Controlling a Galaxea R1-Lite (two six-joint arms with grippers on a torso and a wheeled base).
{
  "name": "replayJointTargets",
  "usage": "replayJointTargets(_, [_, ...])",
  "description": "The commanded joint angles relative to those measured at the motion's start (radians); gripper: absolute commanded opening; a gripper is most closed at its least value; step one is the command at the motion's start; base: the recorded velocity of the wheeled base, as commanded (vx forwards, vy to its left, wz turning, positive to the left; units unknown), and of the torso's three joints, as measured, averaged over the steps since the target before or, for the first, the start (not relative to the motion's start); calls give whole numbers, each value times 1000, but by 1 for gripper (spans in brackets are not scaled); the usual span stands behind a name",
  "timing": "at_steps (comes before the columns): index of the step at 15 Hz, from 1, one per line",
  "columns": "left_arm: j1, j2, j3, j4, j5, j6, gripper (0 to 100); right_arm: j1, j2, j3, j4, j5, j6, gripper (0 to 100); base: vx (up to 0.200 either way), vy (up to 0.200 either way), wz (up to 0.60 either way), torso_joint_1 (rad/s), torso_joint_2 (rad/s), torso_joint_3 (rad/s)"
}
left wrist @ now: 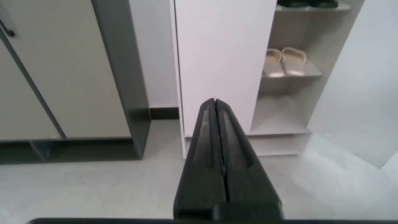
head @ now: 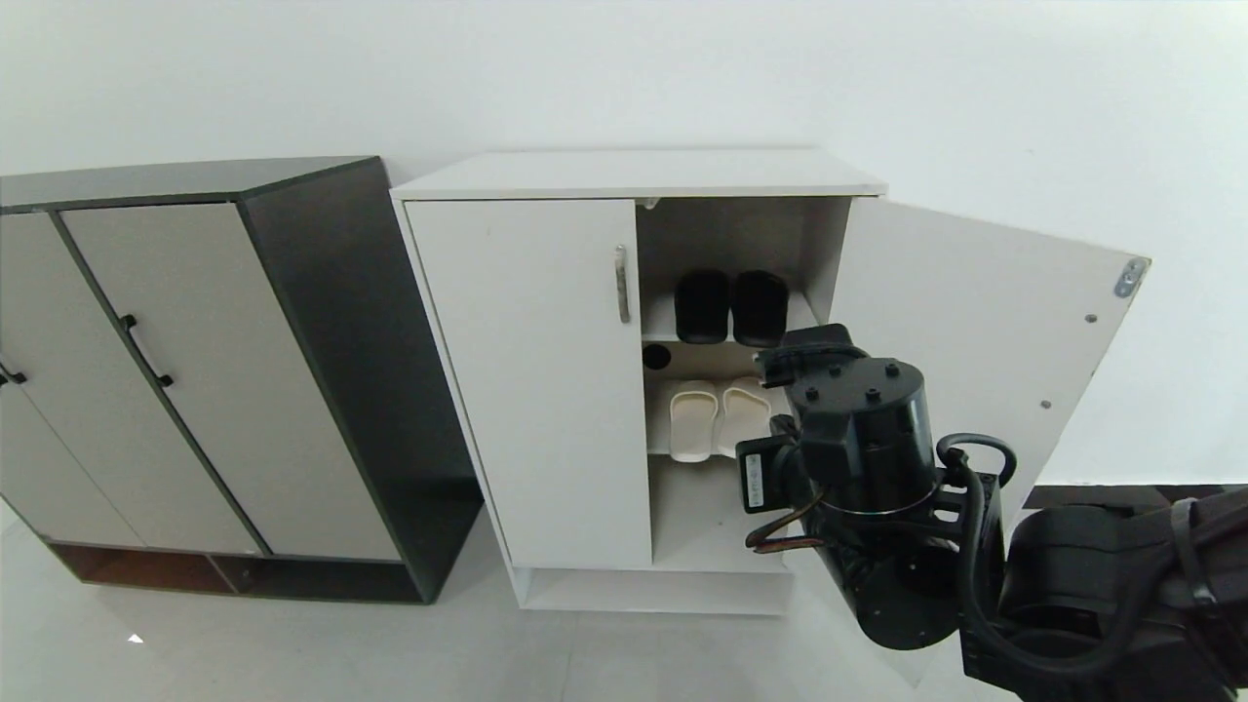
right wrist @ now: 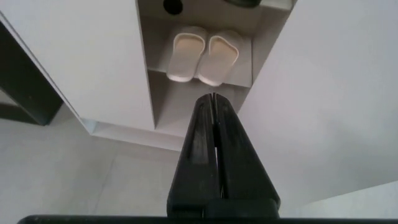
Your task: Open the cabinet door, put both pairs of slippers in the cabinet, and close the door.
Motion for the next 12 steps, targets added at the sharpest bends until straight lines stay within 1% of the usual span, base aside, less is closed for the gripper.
replayJointTargets(1, [0,0,0,0,0,0,0,-2,3,0,-1,0,1,0,0,0,0,100,-476,-359])
replayJointTargets(7, [0,0,0,0,0,0,0,-2,4,0,0,0,1,0,0,0,0,132,-462,-337])
replayJointTargets(12, [0,0,0,0,-1,0,0,-2,4,0,0,0,1,0,0,0,0,168,-482,-315])
